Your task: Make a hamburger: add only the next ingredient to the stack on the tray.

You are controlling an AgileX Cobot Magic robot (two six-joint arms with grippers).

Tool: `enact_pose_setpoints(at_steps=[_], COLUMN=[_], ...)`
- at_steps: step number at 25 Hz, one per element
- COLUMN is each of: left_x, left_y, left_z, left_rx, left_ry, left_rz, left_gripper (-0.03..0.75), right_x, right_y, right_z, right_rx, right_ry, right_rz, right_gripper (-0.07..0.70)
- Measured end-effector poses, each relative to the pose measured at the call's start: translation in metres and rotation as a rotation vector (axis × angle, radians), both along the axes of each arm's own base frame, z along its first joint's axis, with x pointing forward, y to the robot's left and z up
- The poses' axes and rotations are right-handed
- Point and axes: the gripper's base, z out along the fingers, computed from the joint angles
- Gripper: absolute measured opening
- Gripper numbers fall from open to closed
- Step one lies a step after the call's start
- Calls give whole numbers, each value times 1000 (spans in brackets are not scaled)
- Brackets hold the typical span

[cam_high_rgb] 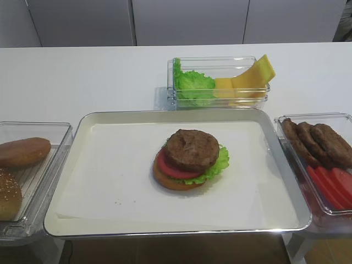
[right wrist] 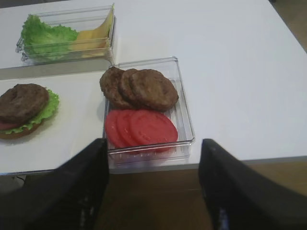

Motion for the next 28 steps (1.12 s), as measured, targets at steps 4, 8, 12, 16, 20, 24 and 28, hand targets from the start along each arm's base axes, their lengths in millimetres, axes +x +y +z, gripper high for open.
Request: enact_pose_setpoints(at_steps=[4,8,12,16,20,24,28], left_x=[0,0,0,0,0,0,0], left_y=[0,0,0,0,0,0,0], left_z=[0,0,0,0,0,0,0], left_rx=[0,0,0,0,0,0,0], left_ry=[0,0,0,0,0,0,0], left_rz=[0,0,0,0,0,0,0], left_gripper=[428,428,428,428,428,428,428], right_x=[8,19,28,33,35,35,35], right_y=[-2,-1,-1,-1,0,1,1], right_z=[-18,-32,-42,-43,-47,-48,-48], right_rx=[-30,-74,-96,-98,-98,-87,-87], right_ry=[59,94,88,45,61,63,63], right_rz=[-10,9,19,18,24,32,32], right_gripper=[464,464,464,465,463,462,461])
